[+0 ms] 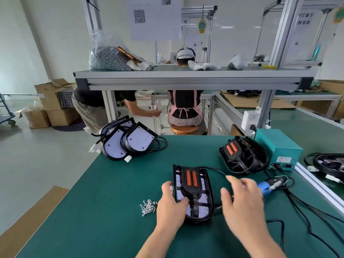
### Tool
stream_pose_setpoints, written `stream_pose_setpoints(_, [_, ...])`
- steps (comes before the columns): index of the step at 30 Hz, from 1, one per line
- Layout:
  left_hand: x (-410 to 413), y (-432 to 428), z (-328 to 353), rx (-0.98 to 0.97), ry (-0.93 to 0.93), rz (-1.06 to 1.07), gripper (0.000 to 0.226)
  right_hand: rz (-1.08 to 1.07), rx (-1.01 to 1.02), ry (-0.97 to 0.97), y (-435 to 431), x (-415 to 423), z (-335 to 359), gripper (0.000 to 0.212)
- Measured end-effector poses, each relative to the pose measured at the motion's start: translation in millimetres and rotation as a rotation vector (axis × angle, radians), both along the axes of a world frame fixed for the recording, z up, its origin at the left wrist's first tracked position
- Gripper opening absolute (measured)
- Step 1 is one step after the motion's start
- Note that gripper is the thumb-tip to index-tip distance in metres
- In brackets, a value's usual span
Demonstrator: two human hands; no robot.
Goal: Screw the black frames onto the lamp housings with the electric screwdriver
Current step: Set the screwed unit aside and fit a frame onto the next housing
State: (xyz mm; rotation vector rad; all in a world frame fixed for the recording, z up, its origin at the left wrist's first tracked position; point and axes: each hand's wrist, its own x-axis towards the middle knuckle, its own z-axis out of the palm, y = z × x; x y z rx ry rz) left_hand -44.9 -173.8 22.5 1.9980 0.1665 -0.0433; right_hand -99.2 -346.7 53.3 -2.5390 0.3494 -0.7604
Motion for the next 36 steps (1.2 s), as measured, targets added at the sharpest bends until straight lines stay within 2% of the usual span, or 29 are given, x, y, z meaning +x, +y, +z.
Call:
stream_pose_setpoints(3, [-1, 0, 0, 0.011, -0.012, 0.003, 0.056, -0.120, 0.057, 0.429, -38, 12, 12, 0.038])
stream_pose_setpoints(4, [-2, 0, 0, 0.014, -0.014, 0.002, 0.056, -0.129, 0.065, 0.529, -48, 13, 12, 0.038])
stream_pose_setpoints(6, [-2, 0, 1, 0.015, -0.019, 0.000, 0.055, -0.136, 0.077, 0.603, -60, 15, 7, 0.040])
stream_pose_setpoints(11, [-3, 1, 1, 0.010, -0.021, -0.003, 0.054, -0.139, 0.064, 0.550, -74, 22, 0, 0.041])
stream_pose_setpoints(16, [-6, 2, 5, 0.002, -0.015, -0.014, 0.055, -0.178, 0.059, 0.464, -87, 16, -7, 0.032])
stream_pose_setpoints(25, [-22, -1, 7, 0.023, 0.002, -0.059, 0.057, -0.289, 0.048, 0.456, -124, 7, -11, 0.019])
stream_pose_setpoints(27, [-27, -2, 8, 0.040, 0.001, -0.068, 0.058, -0.276, 0.035, 0.481, -125, 6, -10, 0.026])
stream_pose_setpoints(29, [-28, -3, 8, 0.054, -0.002, -0.069, 0.059, -0.284, 0.005, 0.523, -117, 4, -8, 0.042])
stream_pose_setpoints(30, [-28, -3, 8, 0.058, -0.002, -0.070, 0.059, -0.305, -0.005, 0.491, -111, 3, -7, 0.048])
stream_pose_setpoints(32, [-29, -4, 9, 0.063, -0.002, -0.074, 0.059, -0.282, 0.013, 0.252, -92, 0, -6, 0.053])
stream_pose_setpoints(34, [-29, -4, 9, 0.060, -0.004, -0.076, 0.058, -0.096, 0.004, -0.005, -58, -2, -4, 0.051])
stream_pose_setpoints(36, [-30, -4, 9, 0.056, -0.012, -0.079, 0.053, 0.170, 0.051, -0.052, -20, -2, -6, 0.049])
